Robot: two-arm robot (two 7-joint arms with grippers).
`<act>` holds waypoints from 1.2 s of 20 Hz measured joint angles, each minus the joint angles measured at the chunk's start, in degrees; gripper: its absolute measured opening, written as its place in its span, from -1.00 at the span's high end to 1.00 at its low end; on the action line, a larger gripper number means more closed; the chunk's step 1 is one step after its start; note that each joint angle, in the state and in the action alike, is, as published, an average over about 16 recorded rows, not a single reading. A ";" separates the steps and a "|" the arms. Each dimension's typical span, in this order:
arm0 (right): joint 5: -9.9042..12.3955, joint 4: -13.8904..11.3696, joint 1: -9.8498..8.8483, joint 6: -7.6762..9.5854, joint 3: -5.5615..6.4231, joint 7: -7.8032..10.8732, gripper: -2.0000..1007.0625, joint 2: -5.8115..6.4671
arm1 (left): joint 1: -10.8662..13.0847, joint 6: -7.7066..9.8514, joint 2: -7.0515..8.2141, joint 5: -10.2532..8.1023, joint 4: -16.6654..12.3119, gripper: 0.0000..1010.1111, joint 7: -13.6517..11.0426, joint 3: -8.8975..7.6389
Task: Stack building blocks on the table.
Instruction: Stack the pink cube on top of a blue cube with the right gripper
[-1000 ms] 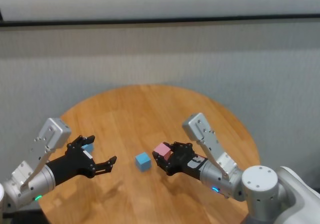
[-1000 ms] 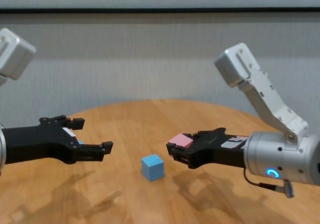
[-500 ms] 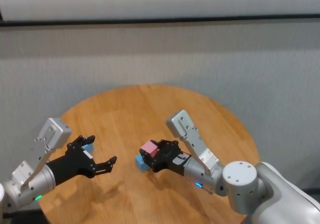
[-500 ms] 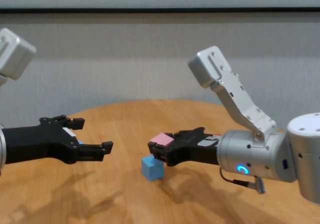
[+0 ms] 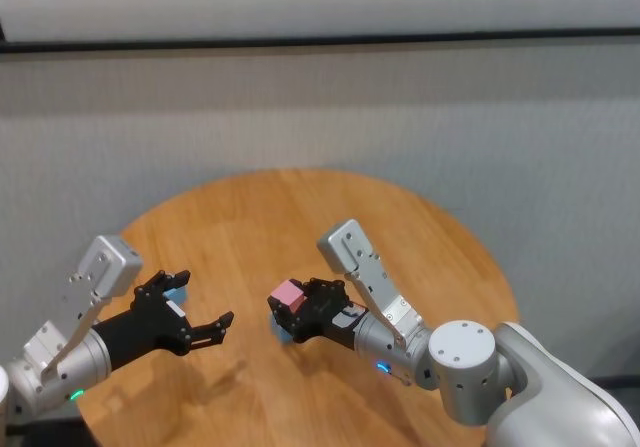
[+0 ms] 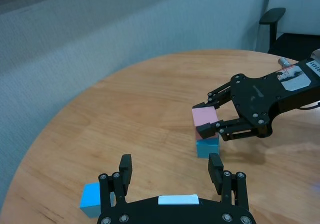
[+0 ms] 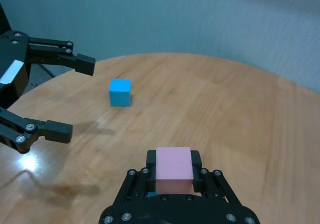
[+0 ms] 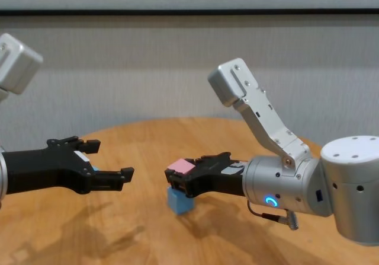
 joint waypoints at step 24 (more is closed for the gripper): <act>-1.32 -1.93 -1.25 0.62 0.53 0.67 0.26 -0.21 | 0.00 0.00 0.00 0.00 0.00 -0.98 0.00 0.00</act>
